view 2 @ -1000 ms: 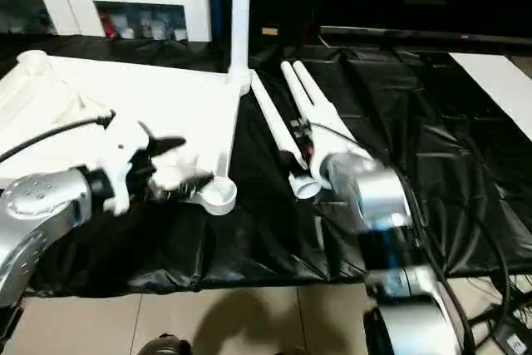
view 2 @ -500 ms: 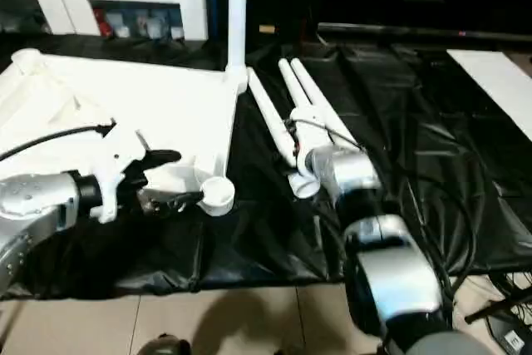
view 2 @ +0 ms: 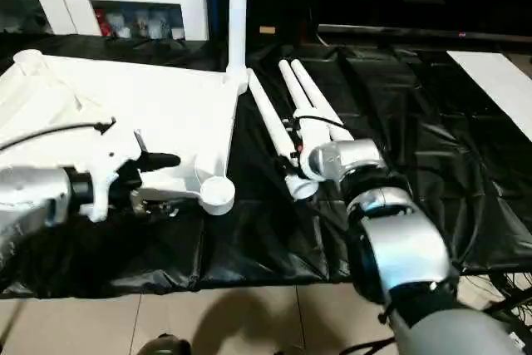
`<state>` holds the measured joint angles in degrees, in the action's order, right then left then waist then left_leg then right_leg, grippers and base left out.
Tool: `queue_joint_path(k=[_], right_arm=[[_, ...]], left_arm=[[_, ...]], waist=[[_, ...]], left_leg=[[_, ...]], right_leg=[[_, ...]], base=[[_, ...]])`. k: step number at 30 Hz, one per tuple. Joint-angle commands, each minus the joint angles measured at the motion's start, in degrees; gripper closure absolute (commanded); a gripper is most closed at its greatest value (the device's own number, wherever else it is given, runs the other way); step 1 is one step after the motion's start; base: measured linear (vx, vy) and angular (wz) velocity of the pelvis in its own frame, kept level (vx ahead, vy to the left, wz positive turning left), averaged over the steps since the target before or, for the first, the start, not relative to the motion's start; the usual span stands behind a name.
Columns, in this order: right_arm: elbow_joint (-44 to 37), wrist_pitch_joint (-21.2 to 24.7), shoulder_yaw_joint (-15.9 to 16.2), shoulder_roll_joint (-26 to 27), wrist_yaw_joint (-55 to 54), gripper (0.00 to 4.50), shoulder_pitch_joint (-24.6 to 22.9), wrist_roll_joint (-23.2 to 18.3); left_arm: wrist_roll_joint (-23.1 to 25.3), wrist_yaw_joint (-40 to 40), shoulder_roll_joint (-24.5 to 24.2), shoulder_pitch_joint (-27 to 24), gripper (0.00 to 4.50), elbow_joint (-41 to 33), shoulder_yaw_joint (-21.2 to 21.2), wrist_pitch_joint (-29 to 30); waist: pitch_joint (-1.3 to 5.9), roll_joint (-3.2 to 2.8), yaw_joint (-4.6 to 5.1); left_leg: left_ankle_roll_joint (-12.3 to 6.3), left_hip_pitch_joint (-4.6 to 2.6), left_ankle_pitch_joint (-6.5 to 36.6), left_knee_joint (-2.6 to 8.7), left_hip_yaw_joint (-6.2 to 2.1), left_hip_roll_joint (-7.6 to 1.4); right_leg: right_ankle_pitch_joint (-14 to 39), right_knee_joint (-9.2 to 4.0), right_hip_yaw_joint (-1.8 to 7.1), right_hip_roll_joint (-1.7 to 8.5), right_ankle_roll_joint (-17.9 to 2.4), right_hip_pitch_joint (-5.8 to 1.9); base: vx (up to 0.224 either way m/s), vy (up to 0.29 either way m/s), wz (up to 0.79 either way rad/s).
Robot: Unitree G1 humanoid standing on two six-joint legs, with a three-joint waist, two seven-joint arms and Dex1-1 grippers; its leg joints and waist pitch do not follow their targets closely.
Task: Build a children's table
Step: Pick table leg
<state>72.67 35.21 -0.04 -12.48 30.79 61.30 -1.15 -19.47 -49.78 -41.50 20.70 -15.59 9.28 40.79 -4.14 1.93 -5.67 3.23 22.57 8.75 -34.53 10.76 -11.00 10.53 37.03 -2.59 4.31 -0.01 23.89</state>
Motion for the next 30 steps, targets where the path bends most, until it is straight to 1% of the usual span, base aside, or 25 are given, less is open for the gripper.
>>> queue_joint_path(k=[1, 3, 4, 5, 6, 7, 9, 11, 12, 13, 14, 17, 19, 20, 21, 22, 23, 24, 25, 26, 27, 28, 29, 30], right_arm=[[1.2, -0.5, 1.1, -0.6, 0.9, 1.50, 0.5, 1.6], [2.1, -0.9, 1.8, -0.9, 1.6, 1.51, 0.6, 2.4], [2.6, -1.1, 2.1, -1.1, 1.9, 1.67, 0.7, 2.7], [3.0, -1.4, 2.1, -1.2, 2.0, 1.83, 0.7, 3.0], [3.4, -1.8, 2.1, -1.3, 2.2, 1.92, 0.9, 3.3], [3.4, -1.8, 2.1, -1.3, 2.2, 1.94, 0.9, 3.3], [3.9, -2.3, 1.6, -1.4, 2.5, 2.00, 1.3, 3.5], [4.0, -2.4, 1.3, -1.5, 2.7, 2.33, 1.6, 3.3], [4.1, -2.4, 1.1, -1.5, 2.8, 2.33, 1.8, 3.2], [4.1, -2.5, 0.6, -1.4, 2.9, 2.44, 2.0, 2.9], [4.0, -3.1, -0.3, -1.3, 2.8, 2.44, 2.3, 2.1], [3.9, -4.1, -1.6, -1.2, 1.8, 2.54, 2.3, 1.0], [3.5, -5.5, -3.7, -1.1, -0.6, 2.57, 2.0, -0.6], [3.1, -6.3, -5.0, -1.1, -2.0, 2.58, 1.9, -1.6], [2.8, -7.2, -6.4, -1.1, -3.1, 2.59, 1.8, -2.8], [2.6, -7.5, -6.9, -1.1, -3.5, 2.59, 1.8, -3.1], [1.5, -10.7, -9.3, -0.9, -4.8, 2.59, 1.5, -5.2], [0.8, -12.9, -10.7, -0.8, -5.5, 2.59, 1.2, -6.3], [0.1, -14.8, -12.0, -0.7, -5.9, 2.59, 1.0, -7.2], [-1.4, -17.5, -14.2, -0.5, -6.3, 2.59, 0.4, -9.1], [-1.7, -17.8, -14.8, -0.5, -6.3, 2.59, 0.2, -9.6], [-2.4, -18.4, -15.7, -0.5, -6.2, 2.59, 0.0, -10.5], [-8.1, -18.8, -19.6, 0.3, -2.6, 2.59, -2.3, -15.2], [-9.0, -18.7, -19.9, 0.4, -2.1, 2.59, -2.7, -15.7]], left_arm=[[0.6, -0.4, -0.3, 1.1, 0.00, 0.6, 0.4, -0.8], [0.5, -0.7, -0.1, 1.8, 0.00, 1.3, 0.3, -1.0], [0.2, -1.0, -0.1, 2.2, 0.00, 1.6, 0.3, -1.1], [0.2, -1.3, -0.1, 2.6, 0.00, 2.0, 0.4, -1.2], [0.3, -1.6, -0.1, 2.9, 0.00, 2.4, 0.5, -1.3], [0.3, -1.6, -0.1, 2.9, 0.00, 2.4, 0.5, -1.3], [0.6, -2.1, 0.2, 3.7, 0.00, 3.5, 0.8, -1.7], [0.7, -2.2, 0.4, 4.0, 0.00, 4.0, 0.8, -1.9], [0.7, -2.2, 0.6, 4.2, 0.00, 4.3, 0.9, -1.9], [0.7, -2.2, 0.8, 4.4, 0.00, 4.6, 0.9, -2.0], [0.9, -1.5, 1.4, 4.7, 0.00, 5.4, 1.0, -2.2], [2.3, 0.3, 2.6, 5.6, 0.00, 7.0, 1.2, -2.6], [2.9, 3.0, 4.7, 6.5, 0.00, 8.8, 0.4, -3.1], [3.4, 5.2, 6.2, 7.2, 0.00, 10.0, -0.3, -3.1], [3.8, 7.0, 7.4, 7.8, 0.00, 10.9, -0.8, -3.3], [4.0, 7.5, 7.8, 8.0, 0.00, 11.2, -0.9, -3.3], [4.5, 10.1, 9.9, 9.0, 0.00, 12.6, -1.7, -4.2], [4.7, 11.5, 11.1, 9.6, 0.00, 13.3, -2.1, -4.9], [4.9, 12.6, 12.2, 10.2, 0.00, 14.0, -2.6, -5.4], [5.0, 15.1, 14.7, 11.4, 0.00, 15.4, -3.7, -7.3], [5.0, 15.8, 15.3, 11.7, 0.00, 15.8, -4.0, -7.8], [5.1, 17.0, 16.4, 12.2, 0.00, 16.5, -4.4, -8.8], [3.3, 20.8, 21.0, 14.5, 0.00, 19.2, -7.4, -11.5], [3.0, 21.1, 21.5, 14.8, 0.00, 19.5, -7.7, -11.4]], waist=[[4.31, -1.09, -0.19], [4.36, -0.76, -0.20], [4.35, -0.85, -0.28], [4.33, -0.73, -0.26], [4.33, -0.68, -0.29], [4.26, -0.77, -0.32], [4.25, -0.76, -0.35], [4.29, -0.79, -0.35], [4.29, -0.92, -0.34], [4.31, -0.82, -0.29], [4.33, -0.79, -0.25], [4.46, -0.66, -0.18], [4.53, -0.65, 0.13], [4.59, -0.80, 0.12], [4.66, -0.74, 0.21], [4.73, -0.71, 0.15], [4.74, -0.67, 0.21], [4.73, -0.71, 0.18], [4.94, -0.97, 0.08], [4.96, -0.73, 0.16], [4.92, -1.10, 0.16], [5.10, -0.90, 0.04], [4.94, -1.66, 0.11], [4.95, -1.38, -0.07]], left_leg=[[5.99, -1.70, 20.0, 4.14, -1.02, -1.73], [5.74, -1.61, 19.2, 4.13, -0.95, -1.73], [5.58, -1.62, 19.0, 4.09, -0.95, -1.74], [5.49, -1.65, 19.0, 4.07, -0.88, -1.75], [5.46, -1.67, 19.0, 4.05, -0.89, -1.73], [5.52, -1.72, 19.5, 4.06, -0.92, -1.79], [5.62, -1.68, 19.6, 4.06, -0.93, -1.80], [5.63, -1.66, 19.6, 4.08, -0.94, -1.79], [5.64, -1.70, 19.7, 4.05, -0.92, -1.79], [5.62, -1.69, 19.6, 4.04, -0.91, -1.77], [5.56, -1.64, 19.3, 4.02, -0.88, -1.76], [5.28, -1.50, 18.2, 4.01, -0.94, -1.79], [5.02, -1.45, 17.4, 3.88, -0.82, -1.71], [4.98, -1.56, 17.2, 3.81, -0.79, -1.69], [4.94, -1.50, 16.6, 3.73, -0.74, -1.64], [4.69, -1.48, 16.2, 3.73, -0.79, -1.67], [4.54, -1.43, 16.0, 3.77, -0.76, -1.67], [4.49, -1.48, 16.1, 3.64, -0.65, -1.64], [4.21, -1.50, 15.2, 3.52, -0.64, -1.63], [3.71, -1.35, 14.8, 3.58, -0.67, -1.66], [3.51, -1.39, 14.8, 3.50, -0.58, -1.57], [3.10, -1.46, 14.1, 3.41, -0.59, -1.60], [2.54, -1.42, 14.7, 3.42, -0.44, -1.44], [2.23, -1.52, 14.9, 3.35, -0.39, -1.53]], right_leg=[[17.2, -4.52, 2.16, 3.28, -10.6, -2.00], [16.4, -4.45, 2.13, 3.30, -10.8, -2.11], [16.6, -4.43, 2.15, 3.35, -10.9, -2.09], [16.9, -4.52, 2.14, 3.30, -10.9, -2.04], [17.3, -4.54, 2.14, 3.33, -10.9, -2.06], [18.1, -4.61, 2.16, 3.40, -10.9, -1.95], [18.7, -4.63, 2.18, 3.40, -10.7, -1.97], [18.8, -4.61, 2.16, 3.38, -10.4, -1.98], [18.7, -4.61, 2.19, 3.37, -10.5, -1.91], [18.5, -4.60, 2.19, 3.33, -10.5, -1.93], [17.9, -4.58, 2.18, 3.27, -10.6, -2.00], [16.6, -4.47, 2.16, 3.41, -10.8, -2.24], [15.5, -4.43, 2.19, 3.36, -11.0, -2.27], [15.1, -4.43, 2.21, 3.39, -11.1, -2.22], [14.1, -4.37, 2.22, 3.30, -11.3, -2.33], [13.4, -4.34, 2.13, 3.37, -11.4, -2.41], [13.2, -4.29, 2.10, 3.30, -11.5, -2.45], [12.7, -4.39, 2.14, 3.31, -11.4, -2.37], [11.4, -4.26, 2.12, 3.33, -11.6, -2.47], [10.5, -4.19, 2.02, 3.25, -11.7, -2.58], [10.0, -4.28, 2.06, 3.14, -11.8, -2.54], [8.4, -4.11, 1.98, 3.11, -12.2, -2.71], [7.3, -4.44, 2.01, 2.80, -12.3, -2.65], [6.7, -4.57, 2.06, 2.92, -12.3, -2.78]], base=[[0.000, 0.000, 0.00], [0.000, 0.000, 0.00], [0.000, 0.000, 0.00], [0.000, 0.000, 0.00], [0.000, 0.000, 0.00], [0.000, 0.000, 0.00], [0.000, 0.000, 0.00], [0.000, 0.000, 0.00], [0.000, 0.000, 0.00], [0.000, 0.000, 0.00], [0.000, 0.000, 0.00], [0.000, 0.000, 0.00], [0.000, 0.000, 0.00], [0.000, 0.000, 0.00], [0.000, 0.000, 0.00], [0.000, 0.000, 0.00], [0.000, 0.000, 0.00], [0.000, 0.000, 0.00], [0.000, 0.000, 0.00], [0.000, 0.000, 0.00], [0.000, 0.000, 0.00], [0.000, 0.000, 0.00], [0.000, 0.000, 0.00], [0.000, 0.000, 0.00]])
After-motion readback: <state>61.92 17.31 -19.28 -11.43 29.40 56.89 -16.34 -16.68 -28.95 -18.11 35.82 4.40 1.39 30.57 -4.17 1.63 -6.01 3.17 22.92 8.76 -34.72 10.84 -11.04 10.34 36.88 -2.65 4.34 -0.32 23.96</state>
